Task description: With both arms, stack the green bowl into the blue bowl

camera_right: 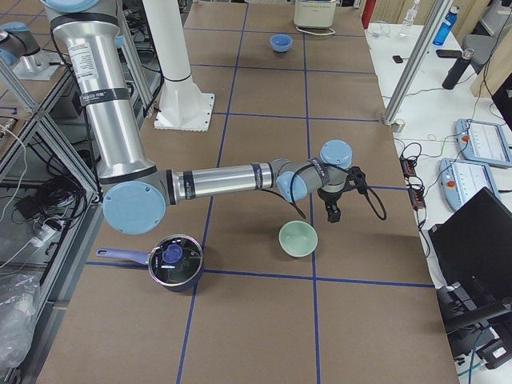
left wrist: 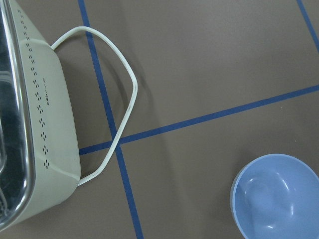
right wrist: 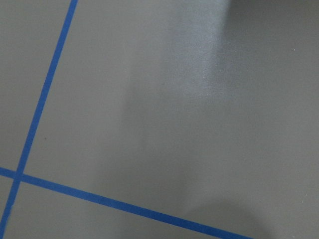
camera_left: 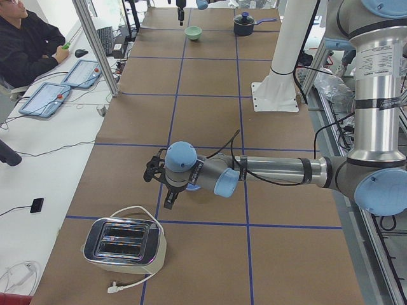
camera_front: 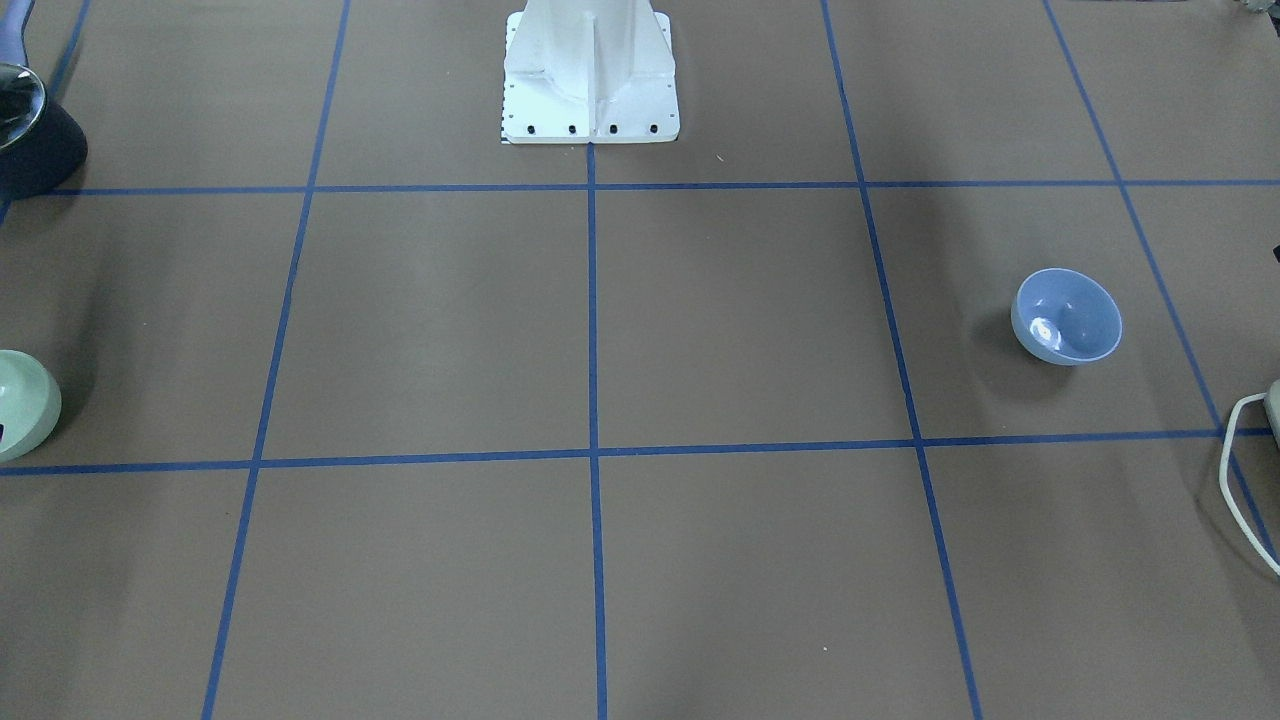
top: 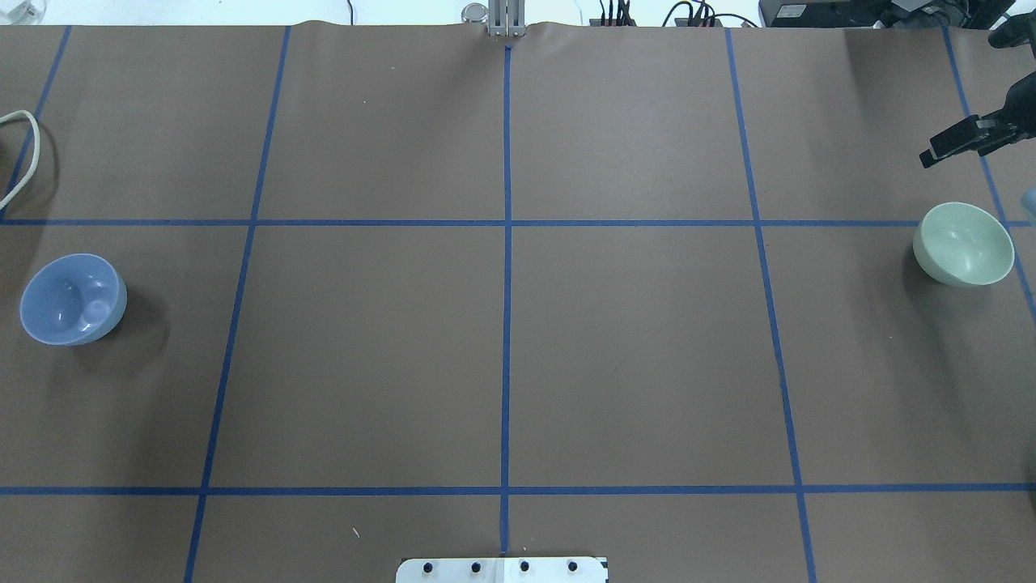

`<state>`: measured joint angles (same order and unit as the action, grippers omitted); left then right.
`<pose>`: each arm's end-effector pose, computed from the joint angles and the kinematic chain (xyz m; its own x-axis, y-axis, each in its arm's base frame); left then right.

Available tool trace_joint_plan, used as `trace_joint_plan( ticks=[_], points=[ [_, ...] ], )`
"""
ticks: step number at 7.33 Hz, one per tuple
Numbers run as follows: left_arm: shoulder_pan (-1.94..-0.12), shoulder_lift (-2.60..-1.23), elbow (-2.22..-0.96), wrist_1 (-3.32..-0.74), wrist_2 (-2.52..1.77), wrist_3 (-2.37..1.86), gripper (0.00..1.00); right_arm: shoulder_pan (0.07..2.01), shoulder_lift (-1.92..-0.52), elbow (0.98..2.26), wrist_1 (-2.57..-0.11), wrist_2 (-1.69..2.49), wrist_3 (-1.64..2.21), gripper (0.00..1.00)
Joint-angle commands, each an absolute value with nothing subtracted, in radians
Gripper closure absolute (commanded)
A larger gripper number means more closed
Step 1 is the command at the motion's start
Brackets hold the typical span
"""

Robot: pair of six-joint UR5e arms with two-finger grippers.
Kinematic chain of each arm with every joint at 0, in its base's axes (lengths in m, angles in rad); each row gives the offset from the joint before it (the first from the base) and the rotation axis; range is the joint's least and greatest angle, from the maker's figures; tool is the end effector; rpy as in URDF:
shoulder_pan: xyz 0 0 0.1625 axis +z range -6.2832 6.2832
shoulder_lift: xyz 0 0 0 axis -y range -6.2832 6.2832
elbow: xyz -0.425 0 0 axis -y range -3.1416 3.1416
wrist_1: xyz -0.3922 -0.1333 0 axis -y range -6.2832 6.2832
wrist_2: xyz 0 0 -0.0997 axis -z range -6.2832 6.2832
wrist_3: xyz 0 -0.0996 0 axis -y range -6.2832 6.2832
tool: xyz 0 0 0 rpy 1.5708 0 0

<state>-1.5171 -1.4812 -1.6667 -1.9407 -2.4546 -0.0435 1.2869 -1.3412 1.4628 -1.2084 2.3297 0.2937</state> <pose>-0.0310 -0.4724 0.6054 0.6196 0.2770 -0.7344 -0.0230 0.9417 0.3358 -0.1081 -0.6017 0.5463 0.6526 -0.2428 0.7177 0.0616 0.9611 0.2691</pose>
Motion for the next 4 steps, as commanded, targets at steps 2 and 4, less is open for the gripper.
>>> trace_joint_plan(
  ticks=[2, 4],
  points=[
    [-1.517, -1.480, -1.666, -1.940, -2.454, -0.043, 0.01, 1.285, -1.335, 1.450, -1.218, 2.324, 0.305, 0.00],
    [-1.514, -1.482, -1.667, -1.939, -2.453, -0.051, 0.01, 1.287, -1.357, 1.421, -1.216, 2.323, 0.305, 0.00]
  ],
)
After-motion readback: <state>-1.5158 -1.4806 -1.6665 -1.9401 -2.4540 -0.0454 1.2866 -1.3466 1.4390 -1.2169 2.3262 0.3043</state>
